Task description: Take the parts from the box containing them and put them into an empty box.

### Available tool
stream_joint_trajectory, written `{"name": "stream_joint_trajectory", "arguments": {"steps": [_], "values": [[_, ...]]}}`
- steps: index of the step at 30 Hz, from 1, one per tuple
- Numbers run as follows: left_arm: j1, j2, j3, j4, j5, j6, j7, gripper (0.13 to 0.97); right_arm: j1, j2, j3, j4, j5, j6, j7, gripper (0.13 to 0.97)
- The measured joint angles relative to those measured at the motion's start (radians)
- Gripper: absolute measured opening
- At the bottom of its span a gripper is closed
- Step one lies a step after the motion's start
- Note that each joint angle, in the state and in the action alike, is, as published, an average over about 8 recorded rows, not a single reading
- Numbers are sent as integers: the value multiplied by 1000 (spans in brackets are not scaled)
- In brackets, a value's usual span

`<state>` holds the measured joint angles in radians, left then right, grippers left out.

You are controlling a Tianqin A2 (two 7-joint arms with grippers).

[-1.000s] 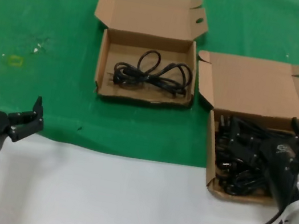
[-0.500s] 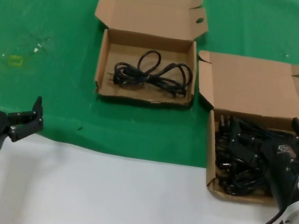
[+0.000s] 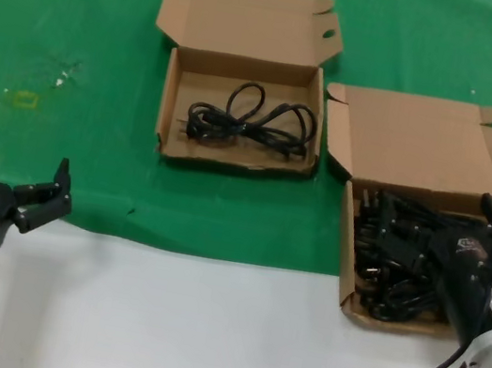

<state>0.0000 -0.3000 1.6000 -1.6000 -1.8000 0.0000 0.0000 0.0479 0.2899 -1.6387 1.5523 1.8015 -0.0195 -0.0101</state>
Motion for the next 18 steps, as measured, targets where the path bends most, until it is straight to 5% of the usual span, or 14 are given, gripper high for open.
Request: {"name": "stream_joint_trajectory", "arguments": {"steps": [18], "values": [[0, 0, 0, 0, 0, 0, 0, 966, 0, 0, 0, 0, 0, 0, 0, 966]]}}
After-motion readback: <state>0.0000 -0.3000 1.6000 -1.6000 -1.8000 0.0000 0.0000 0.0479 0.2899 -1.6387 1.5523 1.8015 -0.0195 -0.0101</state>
